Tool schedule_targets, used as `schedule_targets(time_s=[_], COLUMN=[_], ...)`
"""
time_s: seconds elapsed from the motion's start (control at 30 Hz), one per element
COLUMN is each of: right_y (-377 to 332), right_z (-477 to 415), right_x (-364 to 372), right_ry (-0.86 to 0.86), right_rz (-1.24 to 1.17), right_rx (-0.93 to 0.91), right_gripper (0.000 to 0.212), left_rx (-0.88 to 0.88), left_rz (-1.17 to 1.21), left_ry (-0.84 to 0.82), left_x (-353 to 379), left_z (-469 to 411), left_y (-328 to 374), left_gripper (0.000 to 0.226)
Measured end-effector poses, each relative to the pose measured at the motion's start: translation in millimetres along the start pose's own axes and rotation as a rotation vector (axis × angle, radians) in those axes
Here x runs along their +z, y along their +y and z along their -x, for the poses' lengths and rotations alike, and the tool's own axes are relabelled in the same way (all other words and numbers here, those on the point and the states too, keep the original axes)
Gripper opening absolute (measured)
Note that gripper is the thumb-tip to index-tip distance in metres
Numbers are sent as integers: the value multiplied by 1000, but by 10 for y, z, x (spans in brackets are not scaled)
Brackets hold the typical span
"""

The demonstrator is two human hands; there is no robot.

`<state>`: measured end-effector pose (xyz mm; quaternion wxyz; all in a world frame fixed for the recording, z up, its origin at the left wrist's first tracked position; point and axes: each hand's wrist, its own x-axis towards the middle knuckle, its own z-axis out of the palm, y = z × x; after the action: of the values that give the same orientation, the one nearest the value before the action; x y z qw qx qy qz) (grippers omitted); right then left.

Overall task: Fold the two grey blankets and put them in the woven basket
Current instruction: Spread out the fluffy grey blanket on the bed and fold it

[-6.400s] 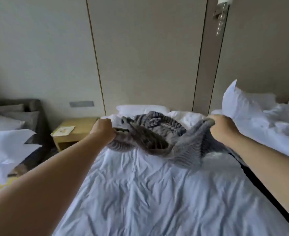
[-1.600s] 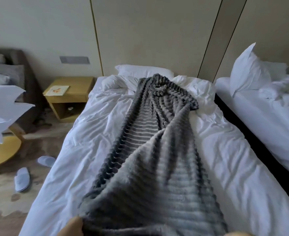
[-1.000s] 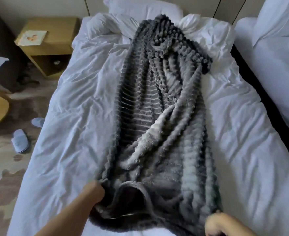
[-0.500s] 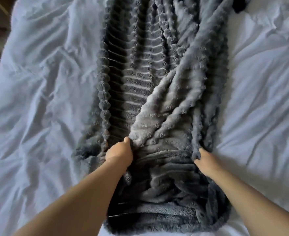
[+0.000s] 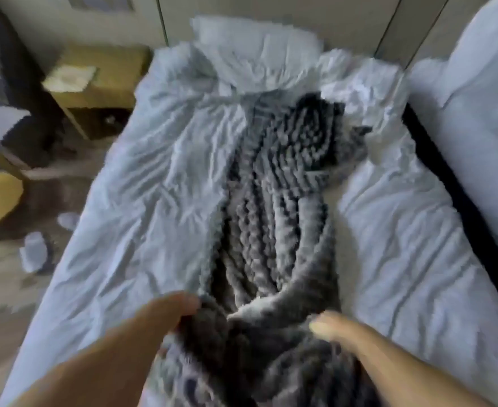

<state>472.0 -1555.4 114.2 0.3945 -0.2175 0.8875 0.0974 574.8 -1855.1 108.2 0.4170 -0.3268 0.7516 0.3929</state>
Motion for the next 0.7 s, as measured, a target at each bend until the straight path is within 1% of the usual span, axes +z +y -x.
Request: schedule_targets(time_s=[0.03, 0.07, 0.1, 0.13, 0.17, 0.2, 0.23, 0.27, 0.33, 0.37, 0.43, 0.5, 0.53, 0.63, 0.7], right_y=[77, 118, 167, 270, 315, 332, 329, 316, 320, 367, 524, 707, 766, 836, 845], right_z=[211, 513, 933, 1402, 1860, 2305, 2708, 3040, 3477, 3599, 3693, 3677, 3651, 3504, 3316], right_x=[-907, -1771, -2546, -3170, -3678, -4115, -4430, -4612, -4724, -4689, -4514, -4271, -4140, -3726, -3409], right_ry=[207, 451, 722, 1056, 1361, 1570, 1697, 1765, 1840, 1870, 1899, 1899, 1898, 1852, 1777], right_rz=[-172, -439, -644, -727, -788, -802, -790, -760, -727, -736, -766, -759, -713, -577, -554], right_rx=[154, 270, 330, 358, 339, 348, 380, 402, 404, 407, 432, 430, 401, 293, 254], right_gripper=[42, 43, 43, 44, 44, 44, 45, 46, 46, 44, 38, 29, 26, 29, 34], left_rx=[168, 356, 551, 755, 922, 1020, 1055, 1055, 1032, 1035, 1077, 1118, 1127, 1080, 967], left_rz=[208, 353, 467, 555, 561, 503, 449, 457, 598, 699, 897, 1068, 1113, 1085, 1033], left_ry=[154, 345, 520, 670, 801, 930, 1041, 1115, 1158, 1185, 1233, 1252, 1264, 1304, 1347], left_x=[-554, -1100, -1609, -2035, -2370, -2621, -2807, -2931, -3104, -3173, -3261, -3292, -3270, -3159, -2965], left_z=[293, 704, 1214, 1796, 2333, 2771, 3122, 3393, 3731, 3830, 3936, 3966, 3949, 3731, 3519], left_y=[491, 987, 1430, 1817, 2089, 2261, 2348, 2341, 2167, 2047, 1735, 1433, 1289, 993, 826], left_gripper=[18, 20, 26, 29, 30, 29, 31, 34, 36, 31, 9, 24, 27, 36, 40])
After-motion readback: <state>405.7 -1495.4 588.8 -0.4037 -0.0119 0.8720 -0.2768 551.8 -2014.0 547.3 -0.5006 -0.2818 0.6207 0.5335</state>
